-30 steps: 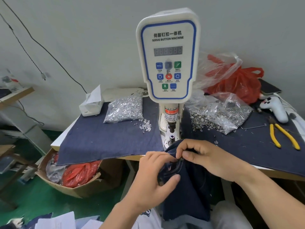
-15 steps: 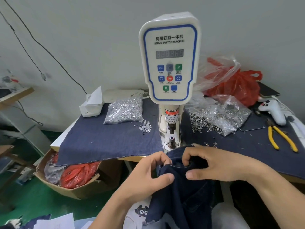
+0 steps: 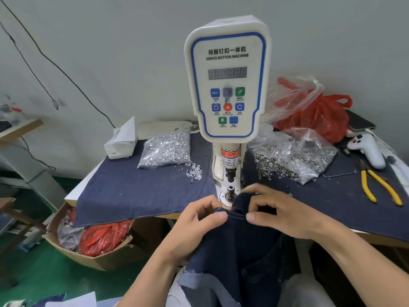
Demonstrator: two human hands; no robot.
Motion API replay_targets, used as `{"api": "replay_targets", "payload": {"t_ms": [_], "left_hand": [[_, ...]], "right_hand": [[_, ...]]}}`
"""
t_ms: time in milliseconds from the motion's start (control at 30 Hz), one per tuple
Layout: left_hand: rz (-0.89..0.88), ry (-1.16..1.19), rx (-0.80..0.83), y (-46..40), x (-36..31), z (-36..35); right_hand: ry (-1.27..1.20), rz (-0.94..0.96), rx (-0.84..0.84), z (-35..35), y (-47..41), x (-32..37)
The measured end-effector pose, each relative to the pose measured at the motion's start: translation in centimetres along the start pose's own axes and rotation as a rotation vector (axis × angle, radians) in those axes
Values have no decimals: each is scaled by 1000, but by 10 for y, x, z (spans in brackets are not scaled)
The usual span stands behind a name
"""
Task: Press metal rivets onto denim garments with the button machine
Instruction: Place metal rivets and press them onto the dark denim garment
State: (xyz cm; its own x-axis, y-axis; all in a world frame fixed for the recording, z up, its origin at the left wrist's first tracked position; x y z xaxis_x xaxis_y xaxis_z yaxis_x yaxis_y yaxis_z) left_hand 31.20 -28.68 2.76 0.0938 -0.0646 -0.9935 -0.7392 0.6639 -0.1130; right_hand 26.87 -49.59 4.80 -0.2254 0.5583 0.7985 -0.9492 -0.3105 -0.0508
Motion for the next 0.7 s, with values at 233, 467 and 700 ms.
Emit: {"api": "replay_targets", "payload": {"t_ms": [233, 467, 700], "left_hand": [[26, 166, 2, -10, 4, 1], [15, 328, -46, -16, 14, 17], [88, -484, -23, -32, 22, 24]], "right_hand": [[-51, -138, 229, -12, -3, -14], [-46, 76, 23, -4, -8, -2], [-95, -179, -46, -7, -23, -32]]}}
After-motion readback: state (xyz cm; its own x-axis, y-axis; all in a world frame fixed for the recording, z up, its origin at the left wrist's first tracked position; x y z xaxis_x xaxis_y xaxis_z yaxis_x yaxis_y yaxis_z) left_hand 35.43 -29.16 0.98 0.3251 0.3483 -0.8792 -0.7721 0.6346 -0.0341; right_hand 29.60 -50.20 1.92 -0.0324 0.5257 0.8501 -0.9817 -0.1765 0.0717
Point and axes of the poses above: each hand's wrist, its own y-axis away from the middle knuckle, its own z-axis out of the back of the hand, x = y × z, the point moved 4 cm from there along -y, towards the middle knuckle, and after that the axes turned 2 degrees about y, right-handed, at the moved point
